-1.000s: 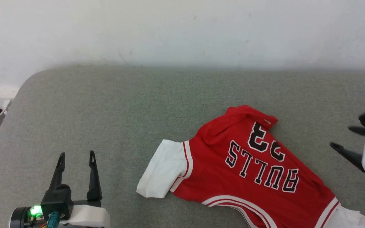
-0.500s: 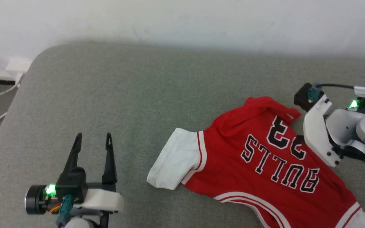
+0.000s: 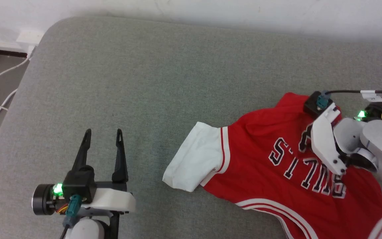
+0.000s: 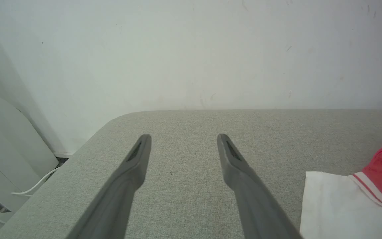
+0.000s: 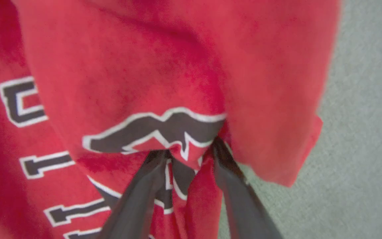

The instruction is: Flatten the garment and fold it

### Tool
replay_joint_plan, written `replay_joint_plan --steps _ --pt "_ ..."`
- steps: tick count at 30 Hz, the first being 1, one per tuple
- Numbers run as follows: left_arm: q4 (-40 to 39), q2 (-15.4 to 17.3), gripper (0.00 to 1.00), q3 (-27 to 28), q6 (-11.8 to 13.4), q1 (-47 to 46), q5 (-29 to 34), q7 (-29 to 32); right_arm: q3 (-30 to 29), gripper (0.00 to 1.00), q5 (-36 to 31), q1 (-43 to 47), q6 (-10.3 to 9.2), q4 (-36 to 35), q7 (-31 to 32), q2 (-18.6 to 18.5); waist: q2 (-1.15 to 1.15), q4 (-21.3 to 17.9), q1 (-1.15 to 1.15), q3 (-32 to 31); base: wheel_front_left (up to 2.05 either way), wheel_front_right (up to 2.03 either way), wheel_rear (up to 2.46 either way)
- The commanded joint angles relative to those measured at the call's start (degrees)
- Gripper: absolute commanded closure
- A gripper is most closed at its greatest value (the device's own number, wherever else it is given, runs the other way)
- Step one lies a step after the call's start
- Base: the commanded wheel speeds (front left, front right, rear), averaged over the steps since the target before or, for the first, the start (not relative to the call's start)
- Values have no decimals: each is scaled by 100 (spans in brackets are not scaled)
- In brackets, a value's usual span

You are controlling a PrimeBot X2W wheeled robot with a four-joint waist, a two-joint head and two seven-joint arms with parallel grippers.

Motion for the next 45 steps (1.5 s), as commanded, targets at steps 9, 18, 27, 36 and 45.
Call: replay_joint_plan --steps 9,18,27,36,45 --pt "-21 -6 0 -13 1 -221 2 -27 -188 100 -99 -1210 -11 726 -1075 244 0 -119 0 186 0 0 0" --pt "-11 -63 0 -306 6 -580 -29 -27 -172 100 -326 -1530 -11 2336 -1249 700 0 205 0 671 0 0 0" --pt "102 -35 0 -283 30 -622 -17 -27 31 0 -8 -1052 -11 2804 -1465 936 0 161 0 532 0 0 0" --pt "241 288 0 -8 -123 -366 -41 -27 -193 0 190 -757 -11 2538 -3503 905 0 -456 0 -371 0 0 0" --pt "300 635 0 143 -308 -113 -31 -27 -827 0 -115 -362 -11 1952 -4831 516 0 -1088 0 -958 0 0 0"
